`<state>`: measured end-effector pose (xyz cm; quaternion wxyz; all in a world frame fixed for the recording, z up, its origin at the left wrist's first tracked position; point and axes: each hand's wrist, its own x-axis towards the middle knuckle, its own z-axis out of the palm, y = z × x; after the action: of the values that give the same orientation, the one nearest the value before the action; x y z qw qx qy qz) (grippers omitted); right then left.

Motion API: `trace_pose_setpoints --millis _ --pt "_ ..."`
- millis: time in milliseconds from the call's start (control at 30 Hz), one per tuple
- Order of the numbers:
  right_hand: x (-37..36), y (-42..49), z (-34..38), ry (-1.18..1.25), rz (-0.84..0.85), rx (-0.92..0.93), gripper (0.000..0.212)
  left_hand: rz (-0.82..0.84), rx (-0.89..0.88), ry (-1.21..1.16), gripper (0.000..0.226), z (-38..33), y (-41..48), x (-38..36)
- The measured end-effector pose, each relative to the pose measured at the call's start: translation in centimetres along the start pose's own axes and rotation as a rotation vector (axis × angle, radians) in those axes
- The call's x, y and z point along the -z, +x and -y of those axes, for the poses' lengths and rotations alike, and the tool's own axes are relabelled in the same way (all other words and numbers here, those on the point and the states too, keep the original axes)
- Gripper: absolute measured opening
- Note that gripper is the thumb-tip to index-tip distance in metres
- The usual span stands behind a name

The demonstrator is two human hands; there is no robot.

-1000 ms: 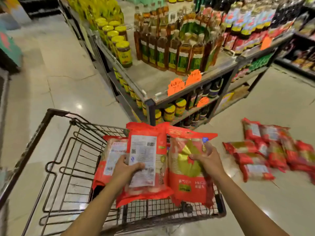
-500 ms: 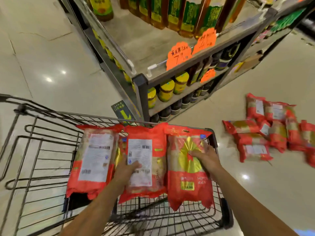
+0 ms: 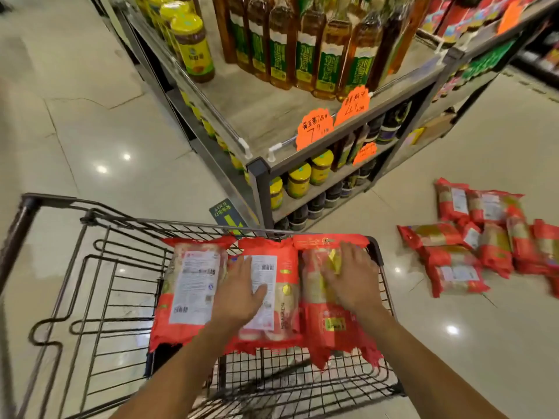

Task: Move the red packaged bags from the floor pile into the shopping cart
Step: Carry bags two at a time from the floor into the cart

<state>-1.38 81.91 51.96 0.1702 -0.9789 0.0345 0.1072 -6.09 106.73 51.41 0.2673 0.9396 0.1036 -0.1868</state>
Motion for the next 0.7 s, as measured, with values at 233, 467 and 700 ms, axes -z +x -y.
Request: trace_pose_setpoints --millis 233,467,700 --pt "9.2 -4.4 8.8 -0.139 -0.130 0.265 0.075 -0.327 -0.375 0.406 0.080 -6.7 -4.4 11.2" --pt "15.5 -12.7 13.0 -0.155 -0.346 0.226 0.078 -0.520 -0.596 0.522 0.079 -9.7 -11.5 17.5" --pt "17.0 -22.7 12.7 -0.199 -0.417 0.046 0.073 -0.468 -0.809 0.509 0.078 -9.7 -16.8 16.2"
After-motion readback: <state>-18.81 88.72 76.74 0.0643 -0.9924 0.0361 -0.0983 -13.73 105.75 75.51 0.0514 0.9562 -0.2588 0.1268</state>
